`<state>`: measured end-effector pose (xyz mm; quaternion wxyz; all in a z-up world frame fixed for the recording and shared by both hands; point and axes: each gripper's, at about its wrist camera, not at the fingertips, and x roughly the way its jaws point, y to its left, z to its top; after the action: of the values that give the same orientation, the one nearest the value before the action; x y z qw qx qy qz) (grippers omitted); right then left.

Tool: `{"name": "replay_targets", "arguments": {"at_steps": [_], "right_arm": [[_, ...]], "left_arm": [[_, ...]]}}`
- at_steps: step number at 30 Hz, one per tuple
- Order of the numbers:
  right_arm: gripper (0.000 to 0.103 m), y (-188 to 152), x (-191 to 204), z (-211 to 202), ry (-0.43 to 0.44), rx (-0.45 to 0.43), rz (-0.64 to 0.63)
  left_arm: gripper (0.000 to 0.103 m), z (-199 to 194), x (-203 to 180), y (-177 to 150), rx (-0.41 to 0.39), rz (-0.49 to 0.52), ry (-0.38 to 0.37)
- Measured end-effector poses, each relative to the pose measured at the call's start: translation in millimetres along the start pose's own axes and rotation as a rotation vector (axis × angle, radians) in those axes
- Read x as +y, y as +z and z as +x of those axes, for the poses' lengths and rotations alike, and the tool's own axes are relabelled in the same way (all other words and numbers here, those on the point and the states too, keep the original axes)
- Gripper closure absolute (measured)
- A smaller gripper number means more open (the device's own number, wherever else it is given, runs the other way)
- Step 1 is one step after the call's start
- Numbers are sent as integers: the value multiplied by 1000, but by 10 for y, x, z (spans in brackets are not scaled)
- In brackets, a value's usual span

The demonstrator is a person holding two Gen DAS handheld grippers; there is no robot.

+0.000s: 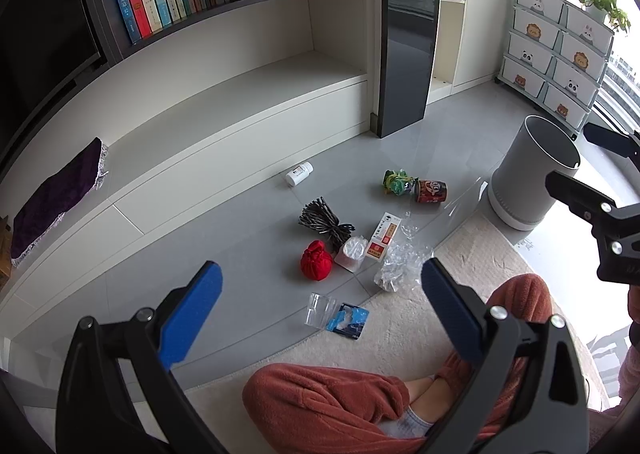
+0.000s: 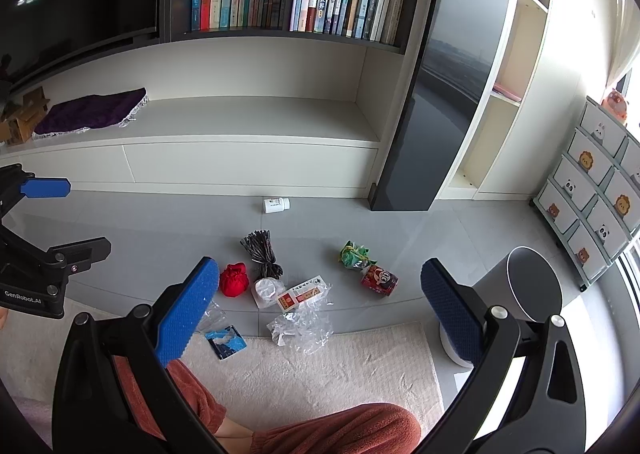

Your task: Collect trash

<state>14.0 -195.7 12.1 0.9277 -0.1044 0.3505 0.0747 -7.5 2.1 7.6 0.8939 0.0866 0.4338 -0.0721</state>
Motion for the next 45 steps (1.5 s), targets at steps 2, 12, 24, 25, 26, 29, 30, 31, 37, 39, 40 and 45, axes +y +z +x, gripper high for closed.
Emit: {"name": "replay_targets", "arguments": {"at_steps": [2, 12, 24, 25, 26, 29, 30, 31, 37, 39, 40, 45], "right_arm": [[6, 4, 7, -5, 3, -1, -2], [6, -2, 35, -29, 9, -8, -6], [6, -120, 85, 153, 3, 18, -18], [6, -149, 102, 201, 1, 23, -20], [6, -180, 117, 257, 0, 30, -20], [6, -278, 145, 470, 15, 58, -10], [6, -317, 150, 555, 23, 69, -2], [6, -362, 157, 638, 27, 80, 7], [6, -689, 152, 1236, 37, 134, 64], [6, -802, 129, 1443, 25, 146, 83], [6, -863, 126, 1537, 20, 147, 89], [6, -1136, 114, 2015, -6, 175, 121]], "left_arm": [[4, 1, 2, 5, -1, 0, 0], [4, -22, 17, -1, -3, -2, -1], [4, 160, 87, -131, 1, -28, -17], [4, 198, 92, -157, 4, -32, -19], [4, 239, 99, -184, 8, -35, -23], [4, 392, 128, -259, 27, -49, -35], [4, 444, 136, -277, 31, -52, -41], [4, 495, 143, -299, 33, -54, -45], [4, 874, 110, -529, 38, -62, -88], [4, 1061, 92, -609, 60, -69, -111], [4, 1164, 81, -665, 70, -71, -126], [4, 1719, 30, -892, 110, -51, -118]]}}
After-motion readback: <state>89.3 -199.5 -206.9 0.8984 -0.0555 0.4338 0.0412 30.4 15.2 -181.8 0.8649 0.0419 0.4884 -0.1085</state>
